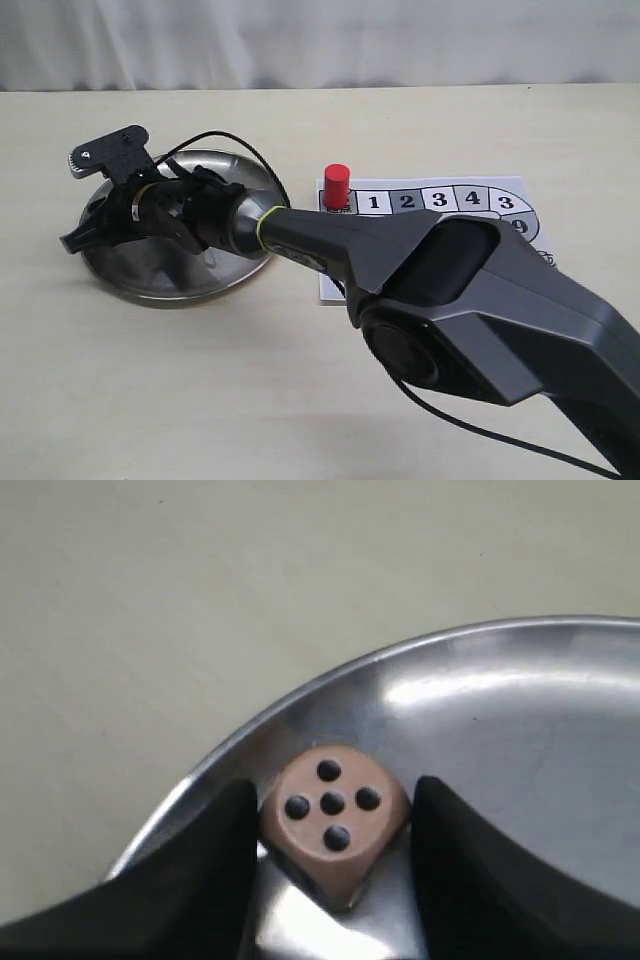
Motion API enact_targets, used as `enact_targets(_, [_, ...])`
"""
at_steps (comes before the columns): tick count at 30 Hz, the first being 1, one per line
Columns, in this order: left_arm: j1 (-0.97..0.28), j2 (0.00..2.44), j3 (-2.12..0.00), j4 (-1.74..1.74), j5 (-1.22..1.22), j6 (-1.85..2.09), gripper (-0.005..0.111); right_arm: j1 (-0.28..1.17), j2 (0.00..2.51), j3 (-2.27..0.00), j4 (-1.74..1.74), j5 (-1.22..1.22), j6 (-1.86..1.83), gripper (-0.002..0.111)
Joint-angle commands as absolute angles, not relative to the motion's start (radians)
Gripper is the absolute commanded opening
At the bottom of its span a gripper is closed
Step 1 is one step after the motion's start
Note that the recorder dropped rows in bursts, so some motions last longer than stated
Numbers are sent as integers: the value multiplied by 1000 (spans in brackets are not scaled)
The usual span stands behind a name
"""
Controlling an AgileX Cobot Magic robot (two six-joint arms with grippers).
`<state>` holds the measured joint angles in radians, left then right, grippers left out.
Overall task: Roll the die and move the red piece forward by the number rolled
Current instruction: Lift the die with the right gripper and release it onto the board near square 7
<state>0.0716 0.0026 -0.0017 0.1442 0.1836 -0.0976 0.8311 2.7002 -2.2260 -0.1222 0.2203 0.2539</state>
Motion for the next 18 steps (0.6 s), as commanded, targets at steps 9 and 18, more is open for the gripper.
enact_targets(9, [75, 0, 0, 144, 174, -99, 0, 701, 2336, -2219, -342, 813, 247, 4])
enact_targets(18, [75, 0, 0, 144, 174, -99, 0, 570, 2037, -1931, -322, 909, 116, 4])
